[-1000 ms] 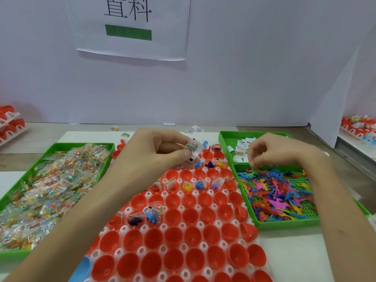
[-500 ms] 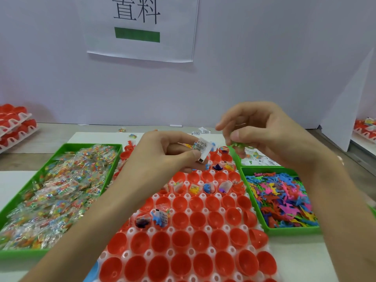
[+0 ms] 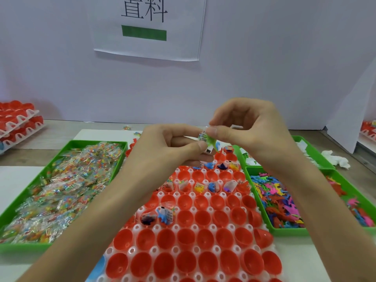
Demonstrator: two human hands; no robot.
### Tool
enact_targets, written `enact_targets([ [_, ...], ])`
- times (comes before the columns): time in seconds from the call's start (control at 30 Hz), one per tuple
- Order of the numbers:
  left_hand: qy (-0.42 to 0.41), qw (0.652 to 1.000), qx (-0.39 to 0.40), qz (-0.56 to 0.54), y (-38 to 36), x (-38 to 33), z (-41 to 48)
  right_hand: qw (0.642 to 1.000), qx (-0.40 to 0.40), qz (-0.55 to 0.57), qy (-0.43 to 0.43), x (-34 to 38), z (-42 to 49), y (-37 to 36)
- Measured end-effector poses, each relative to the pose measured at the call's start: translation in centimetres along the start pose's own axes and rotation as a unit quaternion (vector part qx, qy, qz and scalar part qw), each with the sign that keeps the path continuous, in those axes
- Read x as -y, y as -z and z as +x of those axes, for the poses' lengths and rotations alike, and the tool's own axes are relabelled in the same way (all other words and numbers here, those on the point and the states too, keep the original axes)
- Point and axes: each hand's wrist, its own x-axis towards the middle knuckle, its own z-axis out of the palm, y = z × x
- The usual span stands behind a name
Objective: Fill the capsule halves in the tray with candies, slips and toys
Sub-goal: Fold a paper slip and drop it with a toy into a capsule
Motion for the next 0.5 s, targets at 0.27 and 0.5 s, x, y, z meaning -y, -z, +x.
enact_targets([
  [0.27,-0.036,0.997,0.001,-0.062,0.1,-0.1,0.0,0.995,-0.026,0.090,-0.025,-0.7,-0.1,-1.9],
  [0.5,-0.056,0.994,-0.013,-0.092,0.1,-0.1,0.1,0.985,-0.091,0.141,-0.038,0.1,-0.4,-3.4],
])
